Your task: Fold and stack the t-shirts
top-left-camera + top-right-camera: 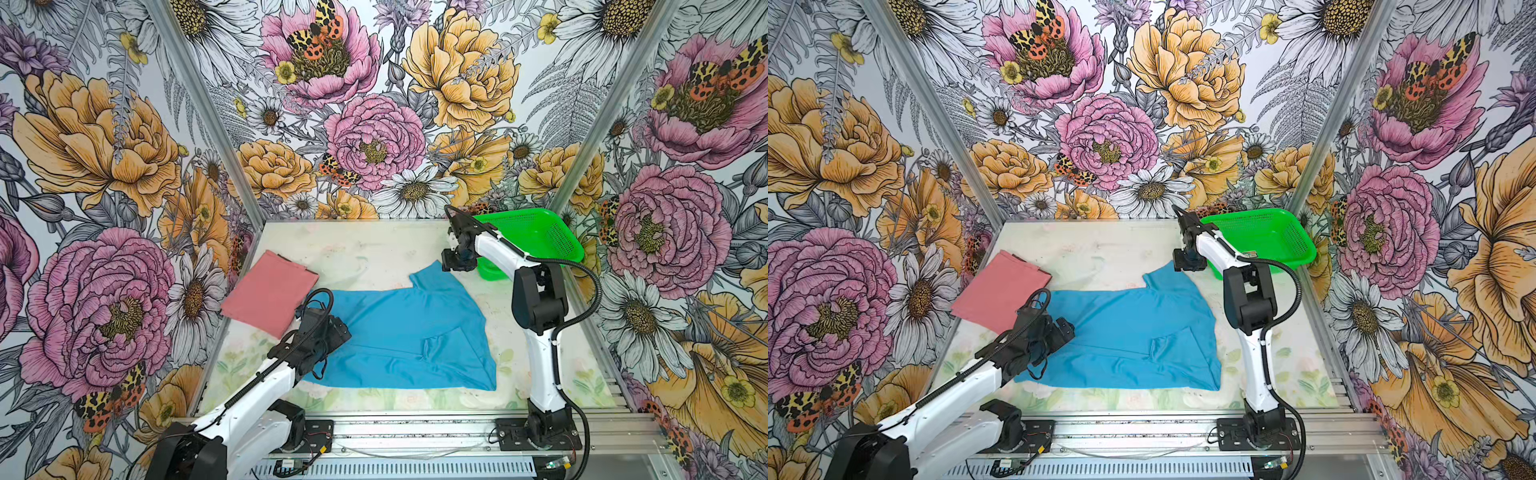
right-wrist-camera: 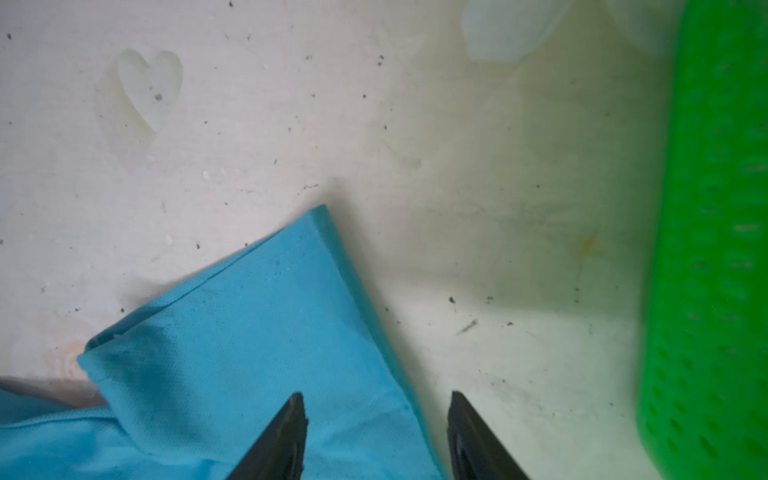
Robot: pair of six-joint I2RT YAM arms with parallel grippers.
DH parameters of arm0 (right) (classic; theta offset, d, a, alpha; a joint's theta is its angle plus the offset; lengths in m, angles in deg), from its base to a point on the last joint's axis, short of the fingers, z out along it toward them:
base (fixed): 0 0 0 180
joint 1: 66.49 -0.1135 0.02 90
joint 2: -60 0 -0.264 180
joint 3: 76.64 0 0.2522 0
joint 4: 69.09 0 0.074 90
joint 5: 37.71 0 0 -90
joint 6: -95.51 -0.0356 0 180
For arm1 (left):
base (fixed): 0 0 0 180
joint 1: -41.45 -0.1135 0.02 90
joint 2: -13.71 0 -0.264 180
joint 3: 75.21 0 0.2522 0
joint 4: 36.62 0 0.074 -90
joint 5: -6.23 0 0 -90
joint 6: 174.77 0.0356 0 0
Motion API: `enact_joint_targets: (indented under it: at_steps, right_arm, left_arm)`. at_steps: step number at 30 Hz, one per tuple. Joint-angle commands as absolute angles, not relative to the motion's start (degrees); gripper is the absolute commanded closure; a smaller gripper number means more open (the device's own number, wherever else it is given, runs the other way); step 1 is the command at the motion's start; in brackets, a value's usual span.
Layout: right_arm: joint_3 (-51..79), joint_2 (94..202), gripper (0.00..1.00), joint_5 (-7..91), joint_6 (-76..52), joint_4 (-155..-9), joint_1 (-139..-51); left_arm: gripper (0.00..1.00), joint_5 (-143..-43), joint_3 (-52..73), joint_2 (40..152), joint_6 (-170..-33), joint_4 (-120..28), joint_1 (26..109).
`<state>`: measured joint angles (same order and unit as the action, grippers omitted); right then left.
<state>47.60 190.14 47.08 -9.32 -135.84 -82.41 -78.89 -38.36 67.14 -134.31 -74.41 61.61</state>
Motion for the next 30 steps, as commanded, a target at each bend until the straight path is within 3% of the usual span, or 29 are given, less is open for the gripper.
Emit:
enact_joint_targets:
  at_steps: [1, 14, 21, 27, 30]
  right_arm:
    - [54.5, 194.4, 0.45, 48.3, -8.1, -139.2, -82.5]
    - [64.1, 201.6, 0.56, 50.0, -5.2, -146.2, -84.3]
    - [69.8, 205.5, 0.7, 53.0, -4.4, -149.0, -86.6]
    - [73.3, 207.4, 0.96, 58.6, -6.1, -150.2, -87.1]
    - [74.5, 205.4, 0.98, 61.1, -6.0, -150.2, -86.9]
  left_arm:
    - [0.01, -81.9, -35.9, 64.4, -132.0, -76.5, 59.6]
    - [0.01, -86.3, -35.4, 60.5, -129.2, -77.8, 51.3]
    - [0.01, -88.6, -32.6, 62.3, -126.5, -77.8, 47.7]
    - [0.01, -89.7, -31.8, 62.3, -125.1, -77.8, 45.7]
    - [0.01, -89.0, -30.8, 64.0, -123.3, -77.5, 45.3]
